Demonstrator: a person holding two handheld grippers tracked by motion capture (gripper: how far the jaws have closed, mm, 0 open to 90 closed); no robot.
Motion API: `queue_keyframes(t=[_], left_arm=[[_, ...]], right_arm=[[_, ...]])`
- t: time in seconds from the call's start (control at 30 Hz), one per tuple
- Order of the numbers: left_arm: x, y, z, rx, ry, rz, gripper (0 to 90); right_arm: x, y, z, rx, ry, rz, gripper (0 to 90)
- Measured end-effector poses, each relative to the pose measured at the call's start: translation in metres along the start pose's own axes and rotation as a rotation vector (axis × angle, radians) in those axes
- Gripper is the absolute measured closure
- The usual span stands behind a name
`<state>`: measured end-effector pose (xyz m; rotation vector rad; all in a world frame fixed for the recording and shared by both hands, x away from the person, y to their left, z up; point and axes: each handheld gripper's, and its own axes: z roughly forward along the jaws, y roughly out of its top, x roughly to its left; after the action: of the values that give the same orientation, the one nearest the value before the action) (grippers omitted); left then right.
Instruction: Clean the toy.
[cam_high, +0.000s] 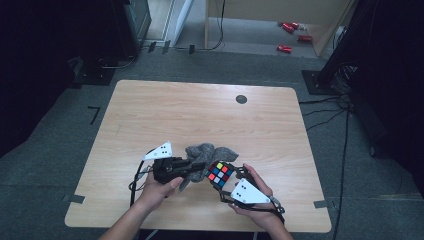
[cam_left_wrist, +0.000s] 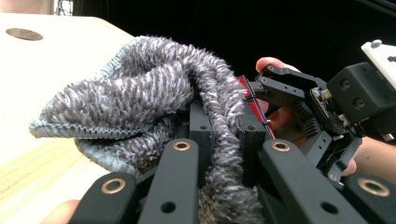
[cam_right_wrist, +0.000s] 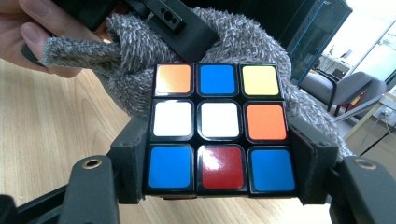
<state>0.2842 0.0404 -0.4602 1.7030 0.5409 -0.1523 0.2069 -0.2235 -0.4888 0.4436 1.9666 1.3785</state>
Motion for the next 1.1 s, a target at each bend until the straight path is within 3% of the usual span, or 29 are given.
queue_keyframes(t=[0.1, 0.2, 0.3, 0.37, 0.47, 0.57, 0.67, 0.77, 0.8, 0.87, 0.93, 1.03, 1.1], left_arm=[[-0.008, 0.004, -0.001, -0.032, -0.070, 0.015, 82.6], [-0.010, 0.006, 0.000, -0.022, -0.048, 0.032, 82.5], [-0.001, 0.002, 0.000, 0.013, 0.005, 0.003, 82.6], [0.005, -0.001, -0.001, 0.021, 0.016, -0.026, 82.6], [0.003, -0.001, 0.000, 0.011, -0.002, -0.028, 82.7], [-0.006, 0.004, 0.000, -0.022, -0.079, -0.003, 82.6], [-0.008, 0.005, 0.000, -0.014, -0.062, 0.021, 82.5], [0.001, -0.001, 0.001, 0.020, 0.005, -0.008, 82.5], [0.005, -0.003, 0.001, 0.025, 0.010, -0.027, 82.6], [0.008, -0.005, 0.000, 0.021, 0.005, -0.049, 82.6], [0.004, -0.003, 0.000, 0.012, -0.009, -0.037, 82.6], [-0.004, 0.001, -0.001, -0.029, -0.082, -0.023, 82.6], [-0.007, 0.003, 0.000, -0.022, -0.071, -0.005, 82.5]], right_arm=[[0.001, -0.001, 0.002, 0.002, 0.000, 0.002, 35.0], [0.001, -0.001, 0.002, 0.007, -0.002, -0.001, 35.0], [0.001, 0.000, 0.001, 0.006, -0.003, -0.005, 35.0], [0.001, 0.001, 0.000, 0.005, -0.003, -0.006, 35.1], [0.001, 0.000, 0.000, 0.001, -0.002, -0.004, 35.0], [0.001, -0.001, 0.002, 0.004, -0.001, -0.002, 35.0], [0.001, -0.002, 0.003, 0.011, -0.002, 0.001, 35.0], [0.001, -0.001, 0.001, 0.015, -0.006, -0.004, 35.0], [0.001, -0.001, 0.001, 0.013, -0.007, -0.005, 35.0], [0.001, 0.000, 0.000, 0.010, -0.007, -0.005, 35.1], [0.001, 0.000, 0.000, 0.003, -0.006, 0.000, 35.0], [0.000, 0.000, 0.001, -0.004, -0.005, 0.004, 35.0], [0.000, -0.001, 0.001, -0.002, -0.006, 0.005, 35.0]])
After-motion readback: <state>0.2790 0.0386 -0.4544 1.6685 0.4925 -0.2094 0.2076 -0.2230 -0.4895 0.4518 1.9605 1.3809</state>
